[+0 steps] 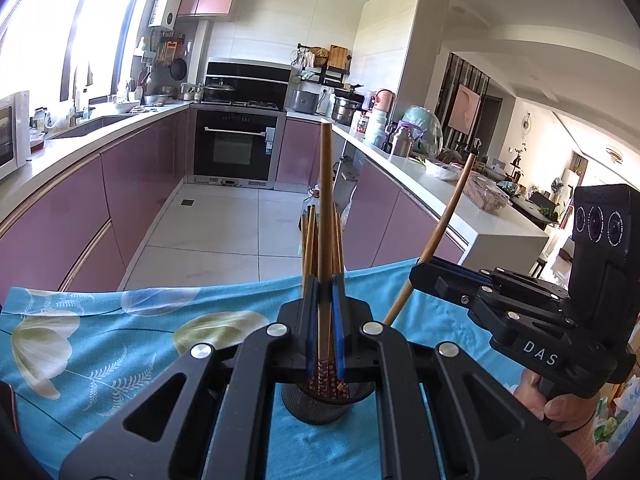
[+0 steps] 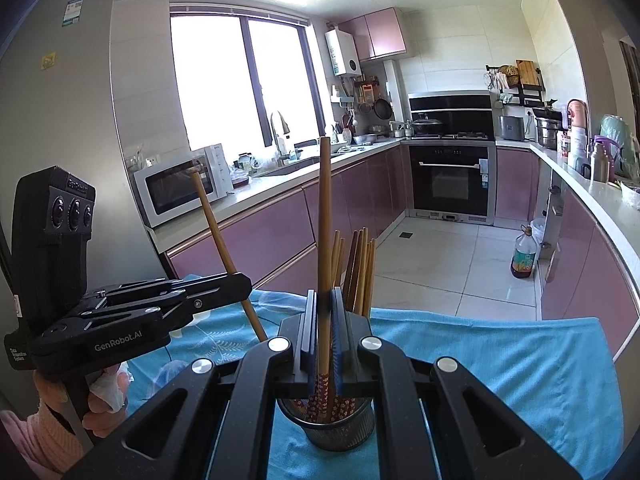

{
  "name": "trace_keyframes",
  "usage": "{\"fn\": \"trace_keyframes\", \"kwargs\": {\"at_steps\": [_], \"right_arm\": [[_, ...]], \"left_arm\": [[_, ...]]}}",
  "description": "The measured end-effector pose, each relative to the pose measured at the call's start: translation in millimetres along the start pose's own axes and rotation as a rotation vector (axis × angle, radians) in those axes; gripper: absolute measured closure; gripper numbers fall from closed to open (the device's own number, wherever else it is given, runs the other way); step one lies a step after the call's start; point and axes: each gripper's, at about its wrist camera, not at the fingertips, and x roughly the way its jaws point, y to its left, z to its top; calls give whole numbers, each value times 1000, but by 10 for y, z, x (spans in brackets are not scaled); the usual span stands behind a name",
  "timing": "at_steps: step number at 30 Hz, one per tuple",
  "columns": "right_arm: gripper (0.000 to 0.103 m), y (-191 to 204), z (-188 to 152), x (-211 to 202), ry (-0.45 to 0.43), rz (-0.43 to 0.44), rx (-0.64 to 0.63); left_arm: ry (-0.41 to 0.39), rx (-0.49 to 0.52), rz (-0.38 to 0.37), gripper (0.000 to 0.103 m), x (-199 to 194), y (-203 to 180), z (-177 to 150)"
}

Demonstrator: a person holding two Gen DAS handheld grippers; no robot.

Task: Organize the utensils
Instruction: 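Push both held chopsticks deeper into the cup among the others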

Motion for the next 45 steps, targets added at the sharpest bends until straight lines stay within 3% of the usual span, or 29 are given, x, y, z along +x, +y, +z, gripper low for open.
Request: {"fn": "trace_keyframes", "kwargs": {"at_steps": [45], "right_arm": [[97,-44,-128,253,72,3,15]], "left_arm": [[67,4,29,96,354,146,-202]]}}
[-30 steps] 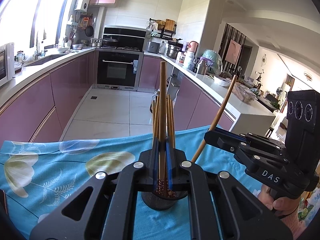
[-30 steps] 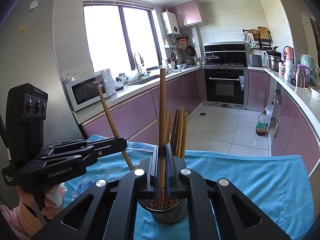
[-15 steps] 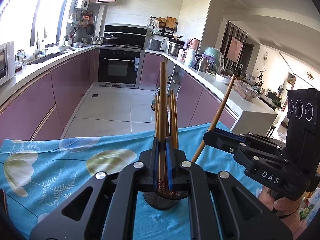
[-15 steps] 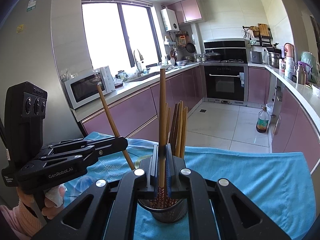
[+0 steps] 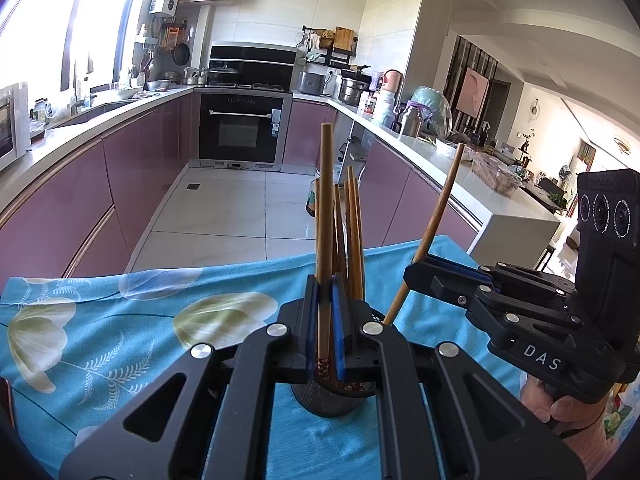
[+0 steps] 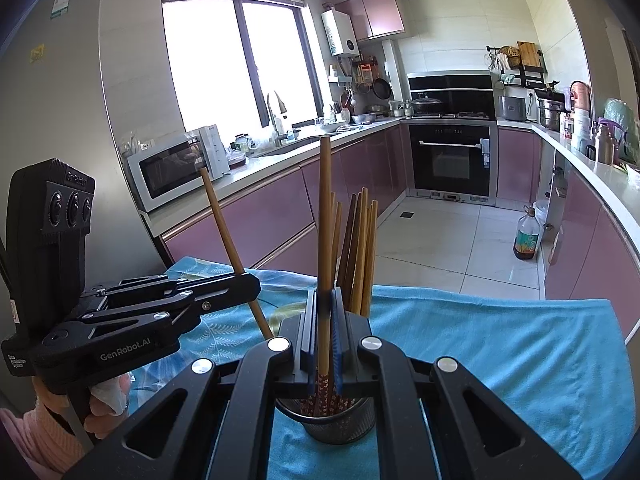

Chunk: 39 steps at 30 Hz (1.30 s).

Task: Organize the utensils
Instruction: 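Push both held chopsticks deeper into the cup among the others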

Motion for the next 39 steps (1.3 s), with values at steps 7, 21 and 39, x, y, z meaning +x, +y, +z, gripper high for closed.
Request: {"fn": "trace_keyframes", "kwargs": {"at_steps": [7,21,39], "right_arm": [[97,-4,-7,39,10,0,1],[97,-36,-69,139,35,1,6],[97,-48,-84,189,43,-1,16]], "left_arm": [[14,-1,6,96,81,38,-24],[43,7,18,96,257,76,-68],[60,9,26,95,363,98,-111]]}}
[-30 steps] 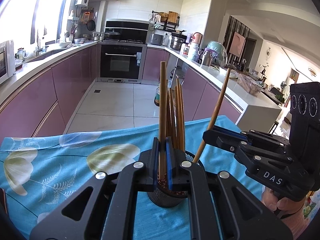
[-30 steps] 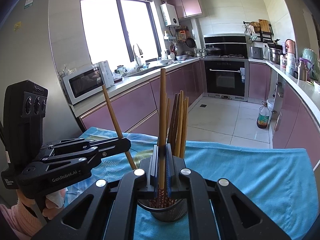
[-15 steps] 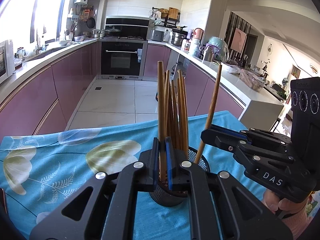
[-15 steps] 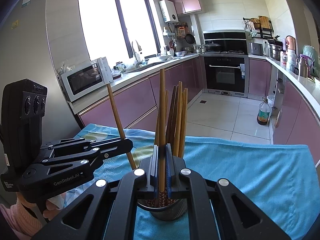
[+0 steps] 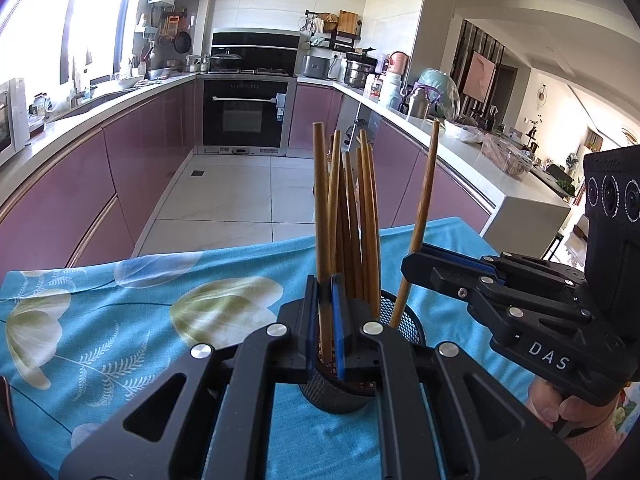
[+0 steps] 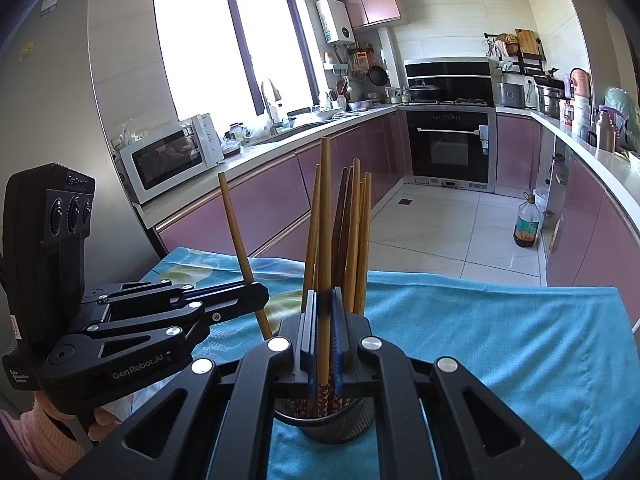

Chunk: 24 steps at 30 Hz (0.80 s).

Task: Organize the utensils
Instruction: 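Push both held chopsticks deeper into the cup among the others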

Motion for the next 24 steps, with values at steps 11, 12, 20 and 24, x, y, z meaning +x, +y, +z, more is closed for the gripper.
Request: {"fn": "trace_keyframes", "kwargs": {"at_steps": [11,12,20,24], "right_arm": [[97,0,33,31,5,4,3],[97,0,34,30,5,4,3],[97,-33,41,77,10,6,10],[97,-42,35,85,10,6,11]], "left_arm": [[0,0,1,95,6,5,-4],[1,0,2,95,11,9,-6],[3,-2,4,95,36,27,-12],[3,-2,6,95,41,30,-13]]}}
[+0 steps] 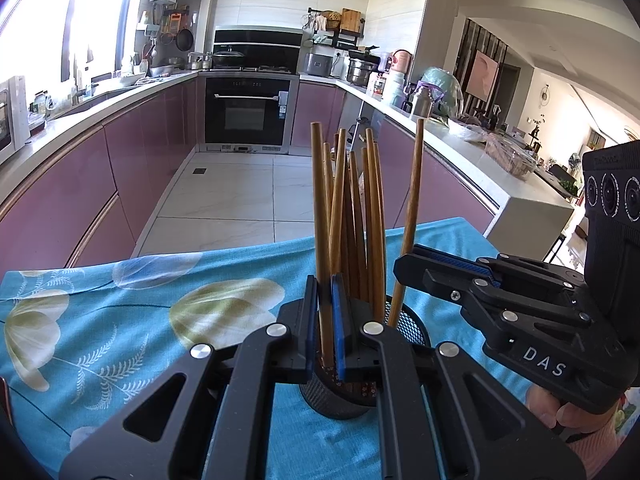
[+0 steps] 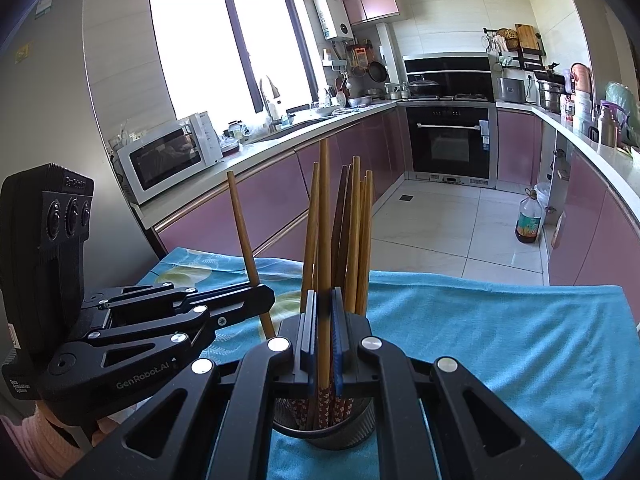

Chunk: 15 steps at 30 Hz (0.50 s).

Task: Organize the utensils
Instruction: 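Push both held chopsticks deeper into the cup among the others, then open both tools to release the chopsticks in the cup and withdraw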

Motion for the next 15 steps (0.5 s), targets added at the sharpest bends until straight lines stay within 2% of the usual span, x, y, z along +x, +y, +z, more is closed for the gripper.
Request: {"fn": "trace_keyframes", "kwargs": {"at_steps": [15], "right_arm": [[97,-35,-12,88,7,-1,20]], "left_arm": [[8,2,-8,95,105,25,-17]]}}
